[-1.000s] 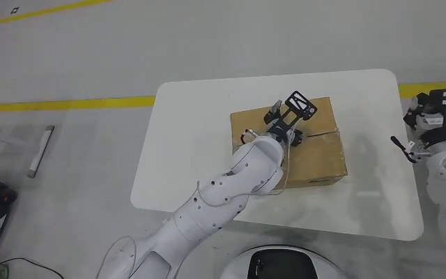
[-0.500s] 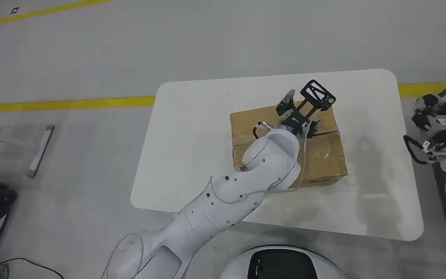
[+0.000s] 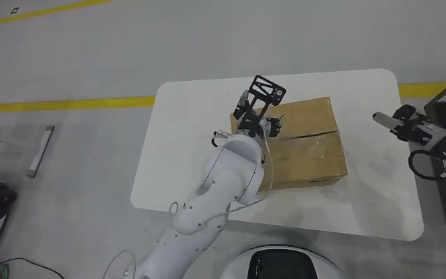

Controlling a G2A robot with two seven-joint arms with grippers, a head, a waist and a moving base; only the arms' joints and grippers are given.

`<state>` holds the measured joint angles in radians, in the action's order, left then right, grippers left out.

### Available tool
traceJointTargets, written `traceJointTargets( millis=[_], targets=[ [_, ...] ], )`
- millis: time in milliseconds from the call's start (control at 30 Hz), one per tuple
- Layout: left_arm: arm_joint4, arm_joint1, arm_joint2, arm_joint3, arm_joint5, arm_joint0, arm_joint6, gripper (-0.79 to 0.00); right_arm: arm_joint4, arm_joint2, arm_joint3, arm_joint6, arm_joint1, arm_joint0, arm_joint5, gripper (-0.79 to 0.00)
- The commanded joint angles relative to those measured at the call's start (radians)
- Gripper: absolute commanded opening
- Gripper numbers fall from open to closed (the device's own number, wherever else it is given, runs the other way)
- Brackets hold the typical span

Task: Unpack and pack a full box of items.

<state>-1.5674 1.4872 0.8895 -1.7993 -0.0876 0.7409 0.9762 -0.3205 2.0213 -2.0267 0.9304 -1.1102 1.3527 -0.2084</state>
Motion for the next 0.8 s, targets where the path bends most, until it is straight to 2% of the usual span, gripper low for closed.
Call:
traceJointTargets(
  millis=[0,133,300,500,733,767],
  targets=[
    [-0.028,-0.013,0.055,-0.068,0.014,0.067,0.018,0.000,-0.222,-0.009,-0.058,-0.064,0.005,0.019,-0.055,0.000],
    [-0.063,-0.030,0.138,-0.161,0.036,0.170,0.033,0.000,-0.452,-0.089,-0.141,-0.219,0.004,0.070,-0.119,0.000],
    [-0.077,-0.042,0.205,-0.216,0.070,0.249,0.028,0.000,-0.691,-0.201,-0.211,-0.323,0.004,0.116,-0.159,0.000],
    [-0.069,-0.048,0.257,-0.241,0.106,0.288,0.019,0.000,-0.953,-0.363,-0.240,-0.406,0.004,0.150,-0.177,0.000],
    [-0.039,-0.051,0.308,-0.259,0.128,0.306,0.022,0.000,-1.249,-0.549,-0.222,-0.431,0.002,0.149,-0.162,0.000],
    [-0.035,-0.052,0.315,-0.260,0.132,0.308,0.022,0.000,-1.282,-0.570,-0.208,-0.434,0.001,0.142,-0.148,-0.058]
  ],
)
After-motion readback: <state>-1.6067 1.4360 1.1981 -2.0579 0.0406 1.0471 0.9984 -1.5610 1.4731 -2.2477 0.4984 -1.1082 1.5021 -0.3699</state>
